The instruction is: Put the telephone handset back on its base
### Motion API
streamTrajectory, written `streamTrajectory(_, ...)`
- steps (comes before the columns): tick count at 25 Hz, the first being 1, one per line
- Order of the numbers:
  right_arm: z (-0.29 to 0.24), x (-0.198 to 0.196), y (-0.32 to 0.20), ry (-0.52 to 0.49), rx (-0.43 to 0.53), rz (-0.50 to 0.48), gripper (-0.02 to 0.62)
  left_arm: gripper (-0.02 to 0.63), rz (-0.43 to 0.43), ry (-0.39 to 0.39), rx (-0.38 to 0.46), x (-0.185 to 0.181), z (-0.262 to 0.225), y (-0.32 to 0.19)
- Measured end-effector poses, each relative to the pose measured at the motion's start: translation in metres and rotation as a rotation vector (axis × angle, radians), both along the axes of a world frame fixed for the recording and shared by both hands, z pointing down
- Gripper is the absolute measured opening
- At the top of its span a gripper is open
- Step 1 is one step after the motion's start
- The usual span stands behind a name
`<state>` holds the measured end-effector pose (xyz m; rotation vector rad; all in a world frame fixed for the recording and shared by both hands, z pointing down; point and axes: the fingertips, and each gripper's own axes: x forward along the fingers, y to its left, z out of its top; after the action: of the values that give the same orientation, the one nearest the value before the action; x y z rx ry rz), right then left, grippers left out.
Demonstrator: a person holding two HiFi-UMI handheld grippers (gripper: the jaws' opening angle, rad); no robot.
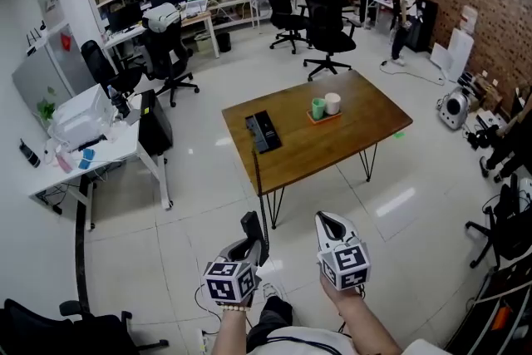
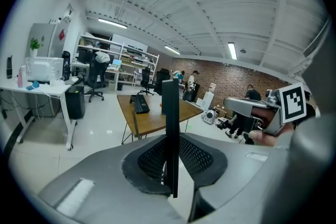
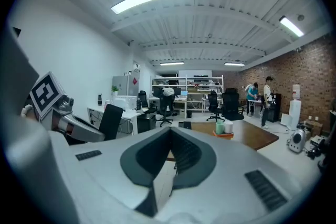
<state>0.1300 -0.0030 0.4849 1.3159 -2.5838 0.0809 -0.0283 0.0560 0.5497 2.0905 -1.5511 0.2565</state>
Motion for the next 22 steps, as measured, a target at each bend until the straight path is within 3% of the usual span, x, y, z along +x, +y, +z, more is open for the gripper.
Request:
streamTrajectory(8,-0.007,-0.041,-0.073,0.013,0.004,0.02,0.0,0.067,0.034,0.02,-0.009,-0.038,-0.003,-0.074)
streamTrajectory(16,-0.011,-0.065,-0.116,0.013,0.009,0.06,0.0,0.067,0.074,0.104,-0.02,-0.063,0.003,-0.125)
streamTrajectory(22,-0.014,-0.078,-0.142,0.019,0.013,0.078,0.0,0.067,0.103,0.09,-0.031,-0.07,0.011,-0.151)
